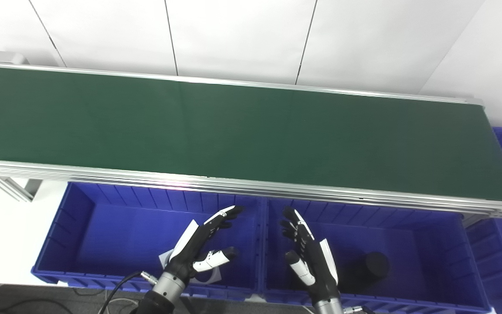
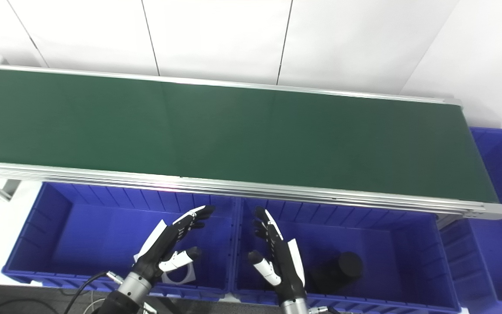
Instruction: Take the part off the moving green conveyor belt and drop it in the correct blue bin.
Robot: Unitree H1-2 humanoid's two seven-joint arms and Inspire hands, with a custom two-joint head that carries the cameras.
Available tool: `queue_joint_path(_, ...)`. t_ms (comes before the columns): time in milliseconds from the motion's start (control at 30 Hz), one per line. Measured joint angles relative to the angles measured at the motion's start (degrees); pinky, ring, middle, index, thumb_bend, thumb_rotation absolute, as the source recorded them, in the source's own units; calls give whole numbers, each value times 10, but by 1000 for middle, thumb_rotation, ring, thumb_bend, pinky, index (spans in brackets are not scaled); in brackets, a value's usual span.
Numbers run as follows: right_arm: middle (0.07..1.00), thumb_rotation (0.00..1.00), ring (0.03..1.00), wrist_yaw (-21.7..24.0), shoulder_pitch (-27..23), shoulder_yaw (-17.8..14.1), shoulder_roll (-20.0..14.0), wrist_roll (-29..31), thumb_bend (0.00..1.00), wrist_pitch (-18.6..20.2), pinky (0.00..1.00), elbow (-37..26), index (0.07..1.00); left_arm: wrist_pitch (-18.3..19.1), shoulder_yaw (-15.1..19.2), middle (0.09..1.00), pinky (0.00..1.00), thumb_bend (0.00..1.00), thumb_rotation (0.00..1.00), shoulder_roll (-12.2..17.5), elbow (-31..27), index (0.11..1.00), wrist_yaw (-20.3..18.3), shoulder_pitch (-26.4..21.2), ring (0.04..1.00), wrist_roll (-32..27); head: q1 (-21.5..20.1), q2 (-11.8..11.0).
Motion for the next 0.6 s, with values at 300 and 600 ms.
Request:
queue_joint_path(300, 923, 937, 883, -11, 0, 5, -6, -1, 983, 0, 840, -2, 940, 0, -5, 896, 826, 860, 845, -1, -2, 853, 0, 0, 882, 1, -14, -6)
queue_joint_path(600, 918, 883, 875, -22, -9, 20, 3, -2, 975, 0, 833, 20, 923, 0, -4, 906, 852, 833, 888, 17, 3, 880, 5, 0, 897, 1, -93, -23)
